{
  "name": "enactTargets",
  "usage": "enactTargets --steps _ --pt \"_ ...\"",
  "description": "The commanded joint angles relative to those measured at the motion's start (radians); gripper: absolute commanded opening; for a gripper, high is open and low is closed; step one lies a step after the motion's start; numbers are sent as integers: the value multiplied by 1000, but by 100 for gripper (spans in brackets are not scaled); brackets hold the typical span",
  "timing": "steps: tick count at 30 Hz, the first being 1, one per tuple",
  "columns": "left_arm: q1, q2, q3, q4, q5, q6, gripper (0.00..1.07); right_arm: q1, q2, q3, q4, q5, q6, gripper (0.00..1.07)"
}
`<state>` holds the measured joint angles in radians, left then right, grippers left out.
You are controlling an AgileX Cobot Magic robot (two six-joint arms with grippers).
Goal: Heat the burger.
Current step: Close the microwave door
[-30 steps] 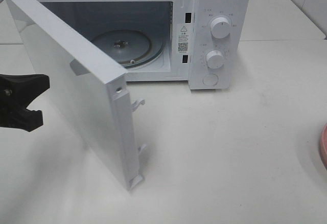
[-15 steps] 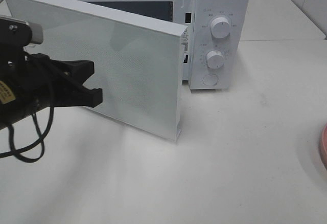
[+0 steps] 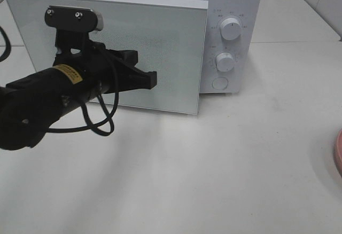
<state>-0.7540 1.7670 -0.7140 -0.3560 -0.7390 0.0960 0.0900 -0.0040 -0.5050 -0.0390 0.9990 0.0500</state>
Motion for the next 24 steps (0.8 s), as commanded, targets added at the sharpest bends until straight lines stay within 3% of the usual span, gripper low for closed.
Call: enactTargets --steps 1,12,18,20,24 --pt "-7 37 -73 -60 -8 16 0 -7 -27 6 -1 -5 -12 76" --pt "-7 149 -251 -74 24 21 0 -7 -27 6 -1 -5 -12 76" --pt "-7 205 -343 -94 42 105 0 -7 -27 6 -1 -5 -12 76" --pt "-2 233 -397 -159 45 155 0 -7 -27 6 -1 -5 -12 76" --pt "11 241 -434 -176 57 175 0 -7 -27 6 -1 -5 -12 76"
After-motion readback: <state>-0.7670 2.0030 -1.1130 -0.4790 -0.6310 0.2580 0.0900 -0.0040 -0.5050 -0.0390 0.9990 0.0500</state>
